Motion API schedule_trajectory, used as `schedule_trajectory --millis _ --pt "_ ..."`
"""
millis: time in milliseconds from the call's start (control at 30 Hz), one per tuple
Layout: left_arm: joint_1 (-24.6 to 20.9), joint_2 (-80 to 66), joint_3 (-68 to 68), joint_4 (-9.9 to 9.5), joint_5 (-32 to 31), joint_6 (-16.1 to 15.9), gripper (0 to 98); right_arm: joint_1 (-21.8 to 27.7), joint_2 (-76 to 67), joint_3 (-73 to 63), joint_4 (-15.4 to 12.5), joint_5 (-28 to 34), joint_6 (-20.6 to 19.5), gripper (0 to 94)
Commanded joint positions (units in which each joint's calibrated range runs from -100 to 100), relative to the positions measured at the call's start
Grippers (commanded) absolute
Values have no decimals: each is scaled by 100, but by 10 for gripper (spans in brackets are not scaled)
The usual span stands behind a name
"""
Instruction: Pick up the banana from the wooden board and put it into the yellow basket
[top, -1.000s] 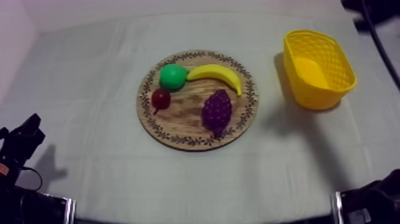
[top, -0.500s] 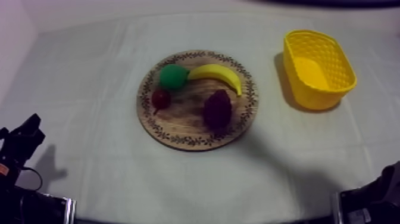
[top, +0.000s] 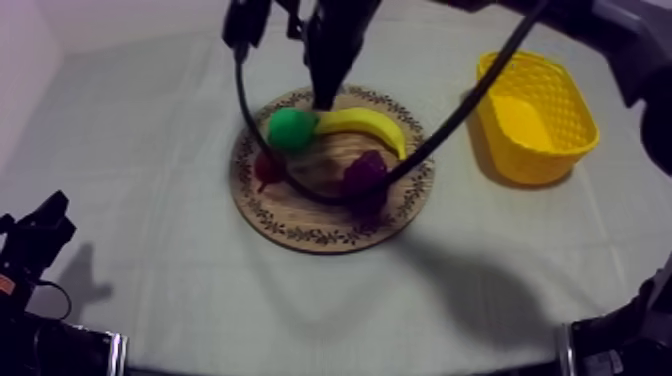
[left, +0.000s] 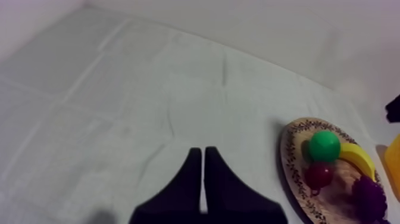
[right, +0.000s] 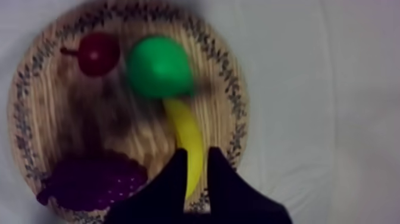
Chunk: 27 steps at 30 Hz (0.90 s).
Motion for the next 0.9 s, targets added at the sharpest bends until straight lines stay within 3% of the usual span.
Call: schedule_trajectory --millis 0,300,867 --pt "3 -3 3 2 -2 0 1 98 98 67 31 -53 14 149" --pt "3 -3 3 2 -2 0 1 391 357 152 136 -260 2 206" --pt "3 -3 3 2 -2 0 1 460 258 440 99 -390 8 265"
